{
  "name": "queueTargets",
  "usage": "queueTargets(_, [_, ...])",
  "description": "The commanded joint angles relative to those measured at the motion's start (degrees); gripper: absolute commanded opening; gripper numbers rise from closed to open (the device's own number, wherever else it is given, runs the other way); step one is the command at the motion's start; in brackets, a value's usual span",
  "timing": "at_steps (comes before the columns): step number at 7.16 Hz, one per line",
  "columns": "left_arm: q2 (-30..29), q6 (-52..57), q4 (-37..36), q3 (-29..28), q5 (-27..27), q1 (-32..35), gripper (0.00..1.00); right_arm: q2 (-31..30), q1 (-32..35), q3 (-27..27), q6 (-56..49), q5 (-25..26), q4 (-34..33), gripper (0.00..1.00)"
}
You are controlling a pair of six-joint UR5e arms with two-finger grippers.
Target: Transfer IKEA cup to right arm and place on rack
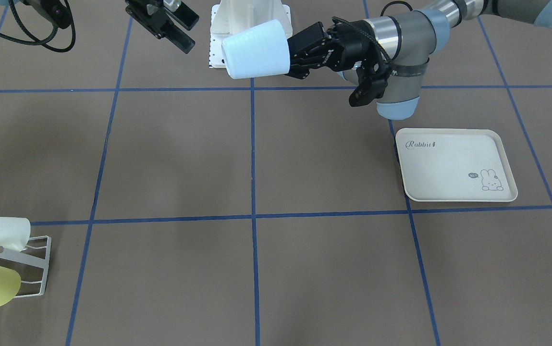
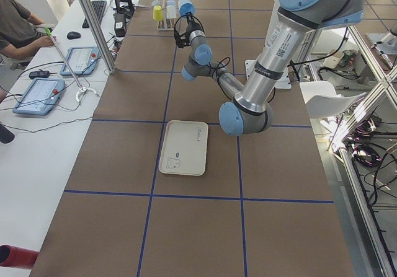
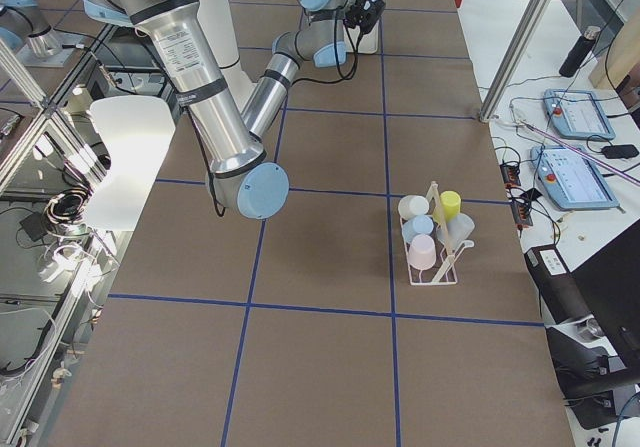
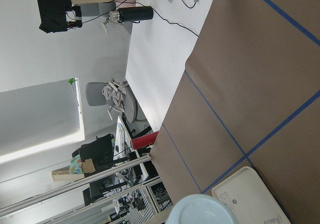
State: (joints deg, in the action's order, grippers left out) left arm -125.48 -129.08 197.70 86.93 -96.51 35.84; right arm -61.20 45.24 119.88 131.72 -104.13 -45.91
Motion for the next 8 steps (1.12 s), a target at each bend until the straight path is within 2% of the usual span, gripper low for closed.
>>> queueTargets(1, [-1.3, -0.6, 2.5, 0.0, 4.4, -3.6, 0.00, 0.3, -2.0, 0.3, 3.2, 3.4, 0.0, 1.00])
queueTargets(8, [-4.0, -0.3, 1.6, -0.7, 4.6, -4.0, 0.00, -0.3, -2.4, 1.0, 3.5, 3.3, -0.1, 0.99])
